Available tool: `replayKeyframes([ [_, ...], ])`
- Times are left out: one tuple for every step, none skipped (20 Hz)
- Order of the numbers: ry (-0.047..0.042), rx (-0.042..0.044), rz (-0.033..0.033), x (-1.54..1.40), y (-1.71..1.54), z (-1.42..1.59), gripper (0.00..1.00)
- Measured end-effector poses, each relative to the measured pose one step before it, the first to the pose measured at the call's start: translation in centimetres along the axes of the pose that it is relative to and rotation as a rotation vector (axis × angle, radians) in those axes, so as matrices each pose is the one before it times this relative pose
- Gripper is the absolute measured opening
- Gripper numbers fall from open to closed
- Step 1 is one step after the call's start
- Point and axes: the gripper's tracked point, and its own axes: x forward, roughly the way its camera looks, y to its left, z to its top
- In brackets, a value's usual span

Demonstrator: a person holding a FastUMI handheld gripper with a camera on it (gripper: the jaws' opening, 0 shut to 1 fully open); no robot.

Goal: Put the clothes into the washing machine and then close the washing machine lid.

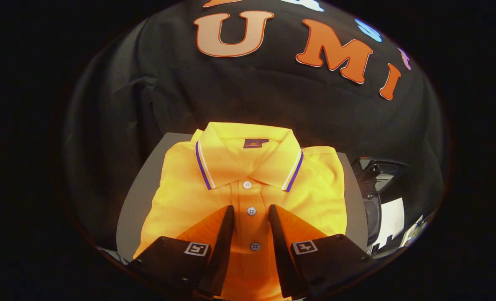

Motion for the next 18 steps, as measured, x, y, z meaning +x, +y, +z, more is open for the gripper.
replayKeyframes([
  [0.00262,0.00121,-0.01312,0.516,-0.413,0.135,0.46],
  [-0.01884,0.02092,-0.0112,-0.293,-0.127,0.303,0.33],
  [-0.00777,-0.00249,-0.00804,0.315,-0.061,-0.184,0.2],
  [0.00034,-0.00565,-0.00509,-0.085,-0.055,-0.062,0.21],
  [0.00483,0.00324,0.00209,0.092,0.096,-0.027,0.21],
  [0.00661,0.00703,0.00663,-0.262,0.026,-0.004,0.21],
  [-0.00082,0.00067,0.01052,0.249,-0.004,0.127,0.21],
  [0.00234,0.00844,0.00608,-0.131,0.093,0.02,0.15],
  [-0.00846,-0.00293,0.00659,-0.025,-0.053,-0.001,0.1],
  [-0.00048,-0.00359,0.00616,-0.069,-0.096,0.031,0.1],
  [-0.00516,-0.00269,0.00754,-0.011,0.048,0.018,0.1],
  [-0.00715,0.00652,0.01094,-0.095,-0.013,0.14,0.1],
  [-0.0115,0.01551,0.01268,-0.089,0.037,0.133,0.1],
  [-0.01416,0.01303,0.01109,-0.177,-0.075,0.137,0.1],
  [-0.02635,0.0087,0.00851,-0.26,-0.128,0.499,0.1],
  [-0.00921,0.00502,0.005,-0.601,-0.217,0.237,0.1],
  [-0.02358,0.00562,0.00909,-0.589,-0.085,0.577,0.1],
  [-0.02702,0.00031,0.00537,-0.588,-0.197,0.601,0.1],
])
